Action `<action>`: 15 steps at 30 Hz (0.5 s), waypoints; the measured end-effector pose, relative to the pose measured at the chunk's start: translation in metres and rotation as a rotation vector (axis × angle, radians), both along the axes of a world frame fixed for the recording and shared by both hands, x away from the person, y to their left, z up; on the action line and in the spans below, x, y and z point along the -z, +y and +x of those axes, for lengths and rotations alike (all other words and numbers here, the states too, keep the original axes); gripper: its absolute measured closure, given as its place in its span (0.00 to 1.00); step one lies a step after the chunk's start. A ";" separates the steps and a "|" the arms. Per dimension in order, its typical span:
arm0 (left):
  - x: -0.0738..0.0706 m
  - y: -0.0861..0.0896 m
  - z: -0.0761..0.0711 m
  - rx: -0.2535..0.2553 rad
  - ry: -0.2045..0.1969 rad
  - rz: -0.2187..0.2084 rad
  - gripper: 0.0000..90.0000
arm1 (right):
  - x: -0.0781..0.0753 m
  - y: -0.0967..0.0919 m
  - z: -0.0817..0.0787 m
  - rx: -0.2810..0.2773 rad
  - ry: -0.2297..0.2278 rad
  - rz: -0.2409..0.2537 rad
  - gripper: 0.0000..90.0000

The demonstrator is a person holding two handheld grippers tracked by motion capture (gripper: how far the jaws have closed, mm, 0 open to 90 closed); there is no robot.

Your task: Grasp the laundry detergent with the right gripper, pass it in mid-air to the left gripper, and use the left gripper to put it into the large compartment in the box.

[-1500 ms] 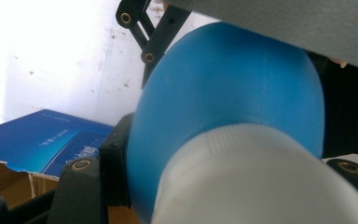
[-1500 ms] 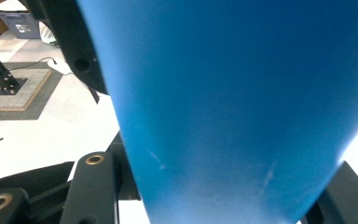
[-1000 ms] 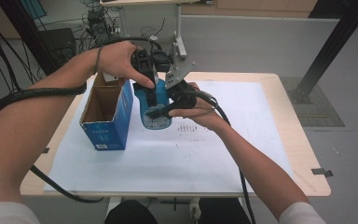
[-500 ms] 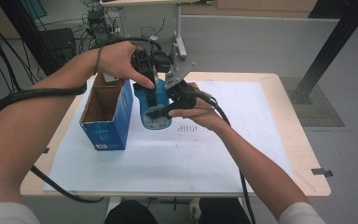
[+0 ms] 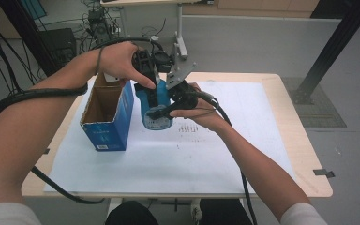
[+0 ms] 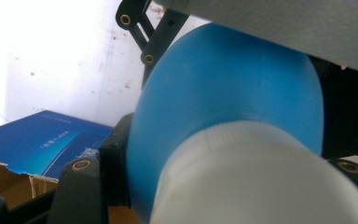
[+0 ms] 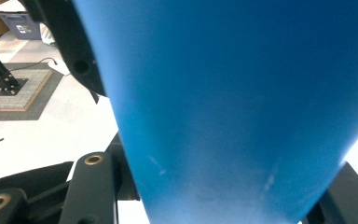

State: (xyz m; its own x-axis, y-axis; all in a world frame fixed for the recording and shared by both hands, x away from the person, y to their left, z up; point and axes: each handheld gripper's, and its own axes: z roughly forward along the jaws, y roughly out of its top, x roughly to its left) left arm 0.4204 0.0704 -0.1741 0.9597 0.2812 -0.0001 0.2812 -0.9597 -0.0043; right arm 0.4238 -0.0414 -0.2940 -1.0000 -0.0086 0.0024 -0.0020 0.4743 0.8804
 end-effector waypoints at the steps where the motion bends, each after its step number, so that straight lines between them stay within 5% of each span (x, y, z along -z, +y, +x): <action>1: 0.000 0.000 0.000 0.001 0.001 0.002 0.41 | 0.000 0.000 0.000 0.000 0.000 0.001 0.48; 15: 0.001 0.000 0.000 -0.003 0.002 0.003 0.41 | 0.001 0.001 0.000 -0.003 0.003 -0.003 0.48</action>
State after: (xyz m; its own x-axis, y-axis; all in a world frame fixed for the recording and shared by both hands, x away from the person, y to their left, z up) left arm 0.4204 0.0704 -0.1750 0.9588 0.2839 -0.0014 0.2839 -0.9588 -0.0078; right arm 0.4237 -0.0408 -0.2946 -0.9999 -0.0117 0.0057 -0.0006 0.4768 0.8790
